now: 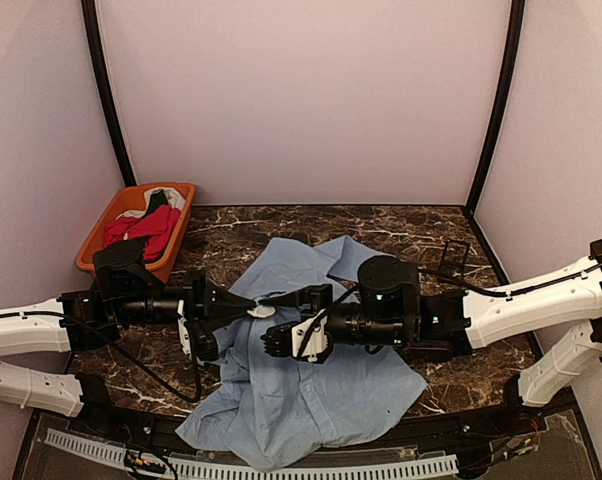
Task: Pin the brooch onto the clothing
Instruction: Close the brooch on the flattened clothing.
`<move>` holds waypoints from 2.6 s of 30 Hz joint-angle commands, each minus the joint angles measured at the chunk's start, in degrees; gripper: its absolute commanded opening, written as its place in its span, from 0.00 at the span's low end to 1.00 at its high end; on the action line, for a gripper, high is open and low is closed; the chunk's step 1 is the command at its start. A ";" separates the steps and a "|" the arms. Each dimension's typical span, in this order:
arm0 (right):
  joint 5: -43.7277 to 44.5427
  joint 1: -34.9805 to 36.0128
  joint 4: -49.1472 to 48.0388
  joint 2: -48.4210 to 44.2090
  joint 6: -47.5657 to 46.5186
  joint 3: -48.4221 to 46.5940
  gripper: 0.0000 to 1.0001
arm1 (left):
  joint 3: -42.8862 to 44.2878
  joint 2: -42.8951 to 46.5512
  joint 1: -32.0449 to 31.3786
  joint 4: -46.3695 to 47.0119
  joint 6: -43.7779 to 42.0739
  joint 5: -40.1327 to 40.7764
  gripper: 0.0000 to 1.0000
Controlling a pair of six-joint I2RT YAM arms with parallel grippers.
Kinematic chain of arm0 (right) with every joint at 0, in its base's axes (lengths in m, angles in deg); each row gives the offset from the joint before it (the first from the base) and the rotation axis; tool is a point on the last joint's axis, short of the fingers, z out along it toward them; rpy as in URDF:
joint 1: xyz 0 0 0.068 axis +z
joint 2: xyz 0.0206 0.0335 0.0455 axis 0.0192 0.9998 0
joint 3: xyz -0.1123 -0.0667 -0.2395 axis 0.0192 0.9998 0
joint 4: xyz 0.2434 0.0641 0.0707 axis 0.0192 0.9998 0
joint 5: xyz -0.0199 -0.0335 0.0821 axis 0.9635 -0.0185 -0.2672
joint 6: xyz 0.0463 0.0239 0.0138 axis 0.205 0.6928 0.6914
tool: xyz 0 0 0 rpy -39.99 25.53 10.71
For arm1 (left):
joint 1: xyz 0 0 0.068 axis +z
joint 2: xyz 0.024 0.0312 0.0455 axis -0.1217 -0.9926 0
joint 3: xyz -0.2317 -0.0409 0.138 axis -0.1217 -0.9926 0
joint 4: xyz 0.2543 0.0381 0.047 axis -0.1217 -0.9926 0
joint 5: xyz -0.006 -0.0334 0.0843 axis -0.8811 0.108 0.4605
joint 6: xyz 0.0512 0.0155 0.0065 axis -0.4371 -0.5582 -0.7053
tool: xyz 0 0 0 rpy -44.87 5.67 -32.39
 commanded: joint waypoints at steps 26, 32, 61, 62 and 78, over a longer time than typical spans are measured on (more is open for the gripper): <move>2.46 1.66 -3.96 -0.40 -2.00 1.84 0.20 | 0.51 0.30 -0.16 2.15 0.30 -0.53 0.01; 2.00 1.57 -3.16 -0.43 -1.52 1.57 0.09 | 0.43 0.55 -0.13 2.25 0.17 -0.32 0.01; -4.09 1.57 16.16 6.01 1.11 -8.13 0.13 | 0.26 1.79 -0.13 0.41 -2.61 0.02 0.01; -4.15 1.55 16.14 6.01 1.17 -8.19 0.13 | 0.25 1.87 -0.17 0.41 -2.60 -0.06 0.01; -1.26 0.69 13.30 2.58 2.74 -6.44 0.47 | 0.33 1.73 -0.17 0.19 -2.73 -0.17 0.01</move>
